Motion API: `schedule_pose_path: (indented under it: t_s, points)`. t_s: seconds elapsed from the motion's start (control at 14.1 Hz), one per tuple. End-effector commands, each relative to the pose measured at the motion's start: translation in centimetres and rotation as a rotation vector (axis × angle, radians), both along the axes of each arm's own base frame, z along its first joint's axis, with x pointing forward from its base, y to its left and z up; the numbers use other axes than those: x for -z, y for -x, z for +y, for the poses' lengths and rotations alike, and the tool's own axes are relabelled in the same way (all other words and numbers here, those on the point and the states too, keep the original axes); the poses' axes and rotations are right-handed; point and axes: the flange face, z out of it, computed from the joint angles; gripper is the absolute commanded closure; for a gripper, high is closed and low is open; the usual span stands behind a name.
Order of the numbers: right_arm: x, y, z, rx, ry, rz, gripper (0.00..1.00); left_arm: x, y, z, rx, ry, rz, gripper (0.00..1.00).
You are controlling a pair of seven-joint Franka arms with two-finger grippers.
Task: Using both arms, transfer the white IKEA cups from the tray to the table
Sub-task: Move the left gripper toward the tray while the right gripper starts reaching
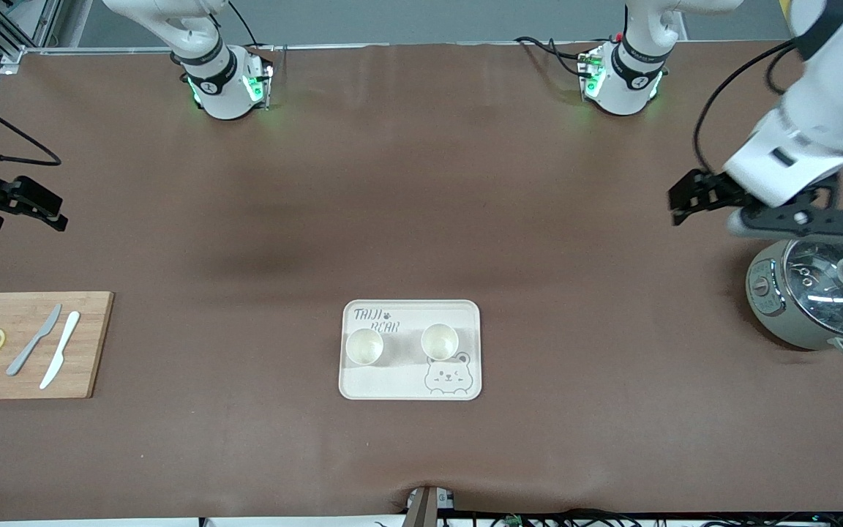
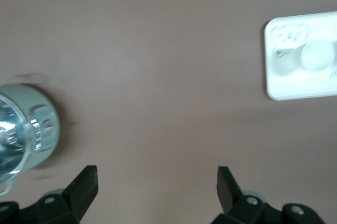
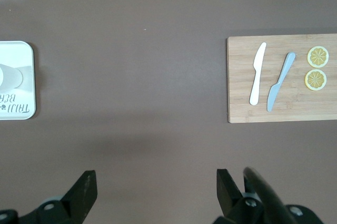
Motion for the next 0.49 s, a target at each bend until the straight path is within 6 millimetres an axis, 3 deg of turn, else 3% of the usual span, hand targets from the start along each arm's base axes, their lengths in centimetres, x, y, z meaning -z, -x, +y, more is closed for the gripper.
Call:
schedule_pose_path:
  t_s: [0.0,0.07,0.42]
  points:
    - [2.7,-1.7,0.4,-0.005,-0.017,0.027,0.0,4.2,-3.6,-6.2,-0.017,0.003,0.019,0.0]
    - [4.0,-2.3,0.5,-0.006,-0.018,0.045,0.0,4.7,-4.1,-7.8,-0.022,0.02,-0.002,0.0]
    - [9.2,-6.0,5.5,0.002,-0.126,0.023,0.0,13.6,-6.5,-17.0,-0.031,0.039,-0.007,0.0]
